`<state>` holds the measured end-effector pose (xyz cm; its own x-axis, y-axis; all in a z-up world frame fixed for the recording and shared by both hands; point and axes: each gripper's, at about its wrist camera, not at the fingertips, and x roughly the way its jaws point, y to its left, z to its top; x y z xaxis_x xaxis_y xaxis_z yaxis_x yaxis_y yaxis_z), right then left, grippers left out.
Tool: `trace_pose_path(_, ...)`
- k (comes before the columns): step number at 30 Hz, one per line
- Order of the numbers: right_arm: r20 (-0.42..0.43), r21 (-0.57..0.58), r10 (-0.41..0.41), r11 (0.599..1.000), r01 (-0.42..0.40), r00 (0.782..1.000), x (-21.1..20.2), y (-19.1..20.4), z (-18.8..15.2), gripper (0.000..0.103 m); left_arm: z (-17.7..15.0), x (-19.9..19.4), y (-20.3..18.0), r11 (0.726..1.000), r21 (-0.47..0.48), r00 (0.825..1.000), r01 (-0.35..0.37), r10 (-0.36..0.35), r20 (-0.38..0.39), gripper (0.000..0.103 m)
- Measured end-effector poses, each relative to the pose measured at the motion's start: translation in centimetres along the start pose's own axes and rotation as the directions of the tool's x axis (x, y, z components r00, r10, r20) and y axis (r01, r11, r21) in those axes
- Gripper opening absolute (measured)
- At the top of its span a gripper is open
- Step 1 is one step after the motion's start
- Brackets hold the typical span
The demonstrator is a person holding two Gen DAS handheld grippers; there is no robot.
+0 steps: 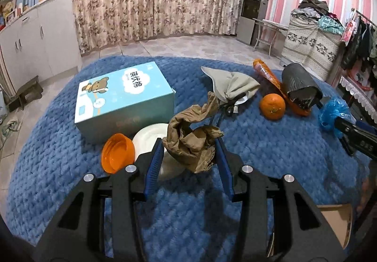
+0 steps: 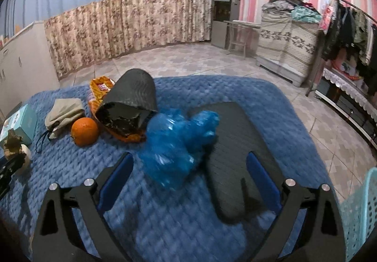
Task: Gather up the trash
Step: 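Carry the brown cloth with the left gripper over the wastebasket while the right gripper carries the blue bag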
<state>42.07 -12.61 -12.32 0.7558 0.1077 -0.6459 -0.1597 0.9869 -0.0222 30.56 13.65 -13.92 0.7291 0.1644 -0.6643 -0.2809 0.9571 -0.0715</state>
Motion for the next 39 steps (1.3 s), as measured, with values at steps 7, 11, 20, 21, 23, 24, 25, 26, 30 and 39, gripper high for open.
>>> trace_pose_path(7, 0.011, 0.022, 0.088, 0.996, -0.088, 0.996, -1.5, -0.8, -0.1, 0.035, 0.4, -0.2, -0.8, 1.0, 0.019, 1.0, -0.02, 0.02, 0.008, 0.043)
trace_pose_path(11, 0.092, 0.039, 0.069, 0.997, -0.073, 0.993, -6.9, -3.9, -0.9, 0.035, 1.3, -2.2, -2.1, 0.999, 0.046, 0.999, -0.01, 0.007, 0.054, 0.043)
trace_pose_path(20, 0.177, 0.147, -0.093, 0.987, 0.067, 0.98, -17.7, -14.5, -4.7, 0.035, 2.9, -7.6, -10.1, 0.975, 0.151, 0.979, 0.16, -0.176, 0.099, 0.043)
trace_pose_path(21, 0.179, 0.156, -0.114, 0.984, 0.086, 0.977, -18.5, -15.6, -5.2, 0.035, 2.8, -8.0, -11.3, 0.97, 0.166, 0.975, 0.179, -0.197, 0.101, 0.043)
trace_pose_path(23, 0.183, 0.184, -0.16, 0.975, 0.126, 0.97, -20.3, -18.1, -6.2, 0.035, 2.5, -9.0, -14.6, 0.952, 0.205, 0.964, 0.229, -0.251, 0.09, 0.043)
trace_pose_path(24, 0.182, 0.196, -0.177, 0.971, 0.14, 0.967, -21.0, -19.2, -6.6, 0.035, 2.2, -9.5, -16.0, 0.942, 0.222, 0.958, 0.25, -0.274, 0.086, 0.043)
trace_pose_path(25, 0.182, 0.209, -0.194, 0.966, 0.155, 0.964, -21.6, -20.3, -7.0, 0.035, 1.9, -9.9, -17.4, 0.932, 0.24, 0.951, 0.271, -0.298, 0.082, 0.043)
trace_pose_path(26, 0.182, 0.226, -0.22, 0.958, 0.177, 0.958, -22.5, -21.6, -7.6, 0.035, 1.6, -10.4, -19.0, 0.92, 0.26, 0.944, 0.293, -0.322, 0.077, 0.043)
trace_pose_path(30, 0.174, 0.286, -0.29, 0.929, 0.234, 0.941, -24.7, -25.8, -9.5, 0.035, -0.1, -11.9, -24.2, 0.875, 0.33, 0.918, 0.355, -0.393, 0.055, 0.043)
trace_pose_path(39, 0.152, 0.388, -0.405, 0.863, 0.322, 0.902, -27.9, -32.8, -13.0, 0.035, -4.7, -13.4, -35.7, 0.734, 0.472, 0.844, 0.488, -0.535, -0.04, 0.043)
